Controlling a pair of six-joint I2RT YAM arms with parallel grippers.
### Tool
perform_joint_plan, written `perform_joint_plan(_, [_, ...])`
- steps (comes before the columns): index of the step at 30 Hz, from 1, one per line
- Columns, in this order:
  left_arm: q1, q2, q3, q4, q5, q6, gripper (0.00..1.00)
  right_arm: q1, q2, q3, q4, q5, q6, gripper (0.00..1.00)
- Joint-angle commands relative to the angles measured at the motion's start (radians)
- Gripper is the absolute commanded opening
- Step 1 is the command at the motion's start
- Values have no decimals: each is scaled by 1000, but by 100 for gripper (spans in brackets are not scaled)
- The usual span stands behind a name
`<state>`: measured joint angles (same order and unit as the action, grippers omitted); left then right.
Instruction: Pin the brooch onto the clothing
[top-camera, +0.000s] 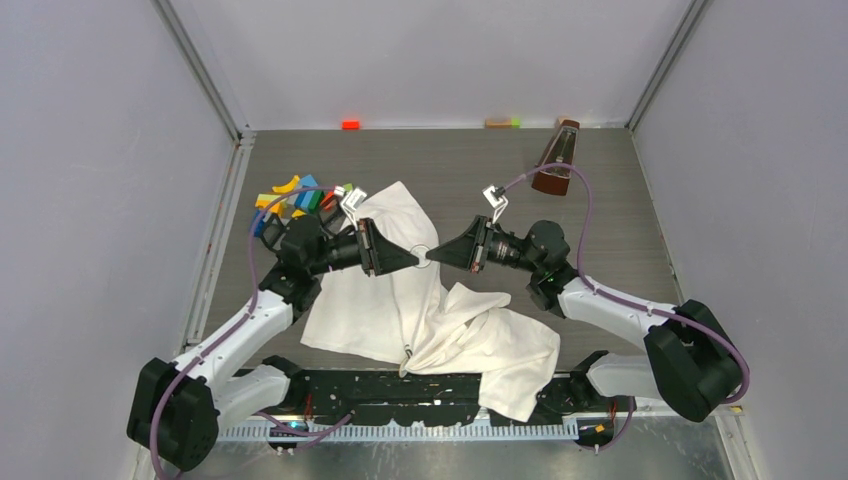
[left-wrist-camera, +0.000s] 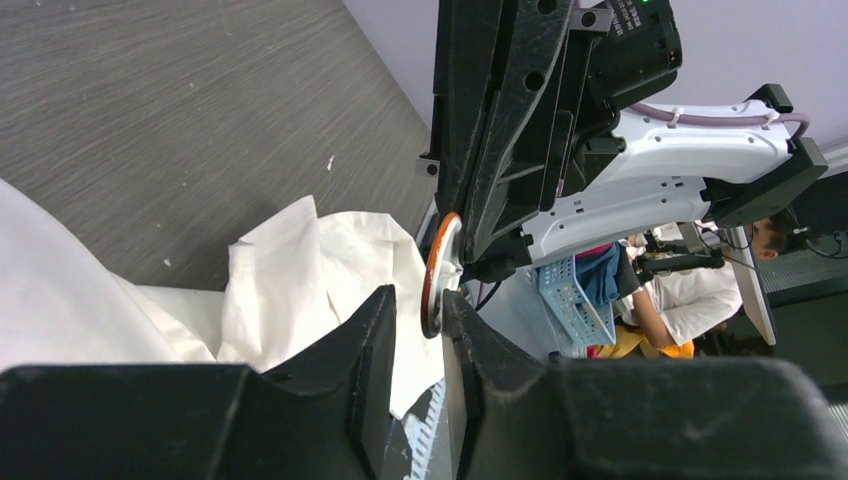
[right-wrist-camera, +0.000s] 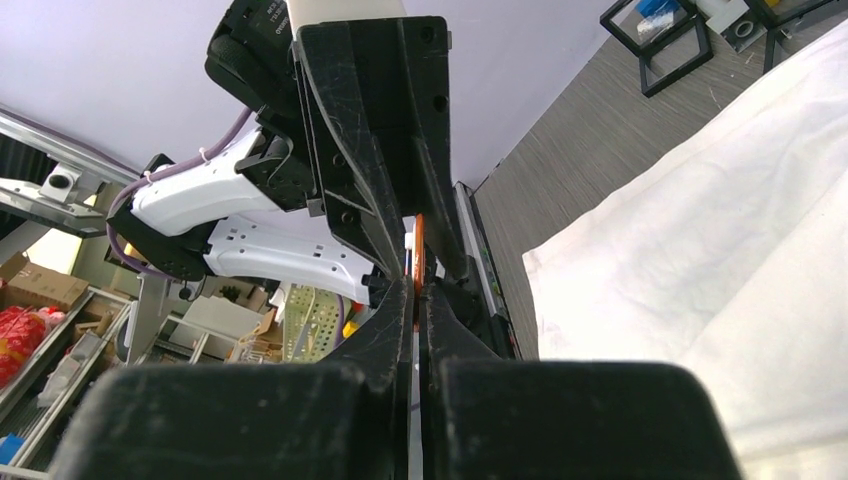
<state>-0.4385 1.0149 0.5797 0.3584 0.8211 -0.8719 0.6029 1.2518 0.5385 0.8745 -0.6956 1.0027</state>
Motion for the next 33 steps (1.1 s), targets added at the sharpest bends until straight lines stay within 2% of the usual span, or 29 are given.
perform_joint_plan(1, [-3, 5, -5, 94, 35, -24, 21, 1, -25, 33, 19, -20, -11, 1])
perform_joint_plan(7, [-3, 7, -15, 107, 43, -24, 0, 1, -25, 35, 18, -23, -11, 1])
perform_joint_plan(9, [-3, 5, -18, 112, 47, -24, 0, 1, -23, 35, 17, -25, -12, 2])
perform_joint_plan(13, [-3, -1, -25, 114, 46, -18, 0, 1, -21, 30, 32, -26, -8, 25])
perform_joint_plan(17, [-3, -5, -29, 114, 45, -16, 0, 1, -25, 29, 38, -33, -5, 33])
perform_joint_plan(33, [-3, -8, -20, 117, 53, -17, 0, 10, 62, 56, 31, -67, 4, 32])
